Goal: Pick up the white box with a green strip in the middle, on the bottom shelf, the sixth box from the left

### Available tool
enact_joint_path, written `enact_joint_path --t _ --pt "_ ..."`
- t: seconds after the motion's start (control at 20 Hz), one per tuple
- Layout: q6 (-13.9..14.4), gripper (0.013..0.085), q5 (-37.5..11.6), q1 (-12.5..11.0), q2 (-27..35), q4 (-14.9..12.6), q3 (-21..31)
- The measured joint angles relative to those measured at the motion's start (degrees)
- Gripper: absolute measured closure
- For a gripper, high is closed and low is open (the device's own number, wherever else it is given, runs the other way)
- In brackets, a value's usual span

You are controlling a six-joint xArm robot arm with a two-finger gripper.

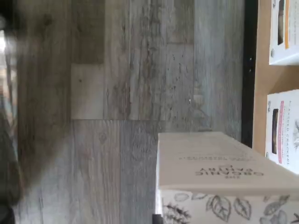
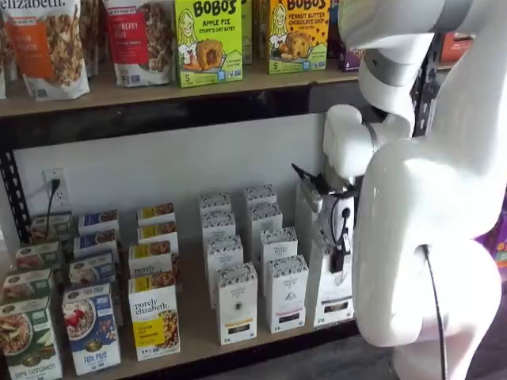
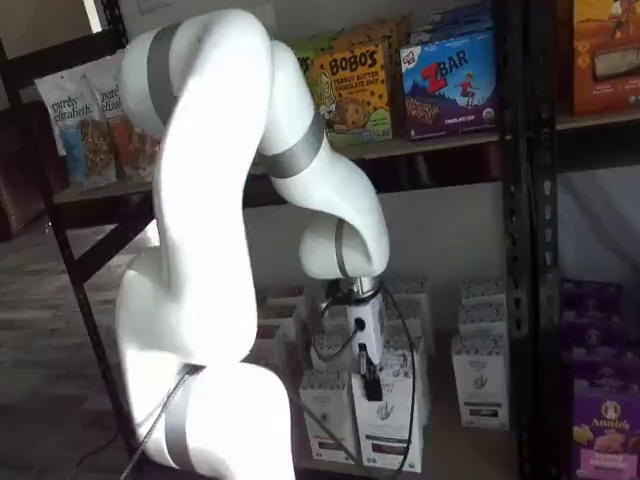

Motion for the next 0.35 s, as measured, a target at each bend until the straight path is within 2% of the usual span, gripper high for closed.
enact_joint_path --t 0.35 --pt "1.32 0.0490 7.84 1.53 -8.60 0.14 2.08"
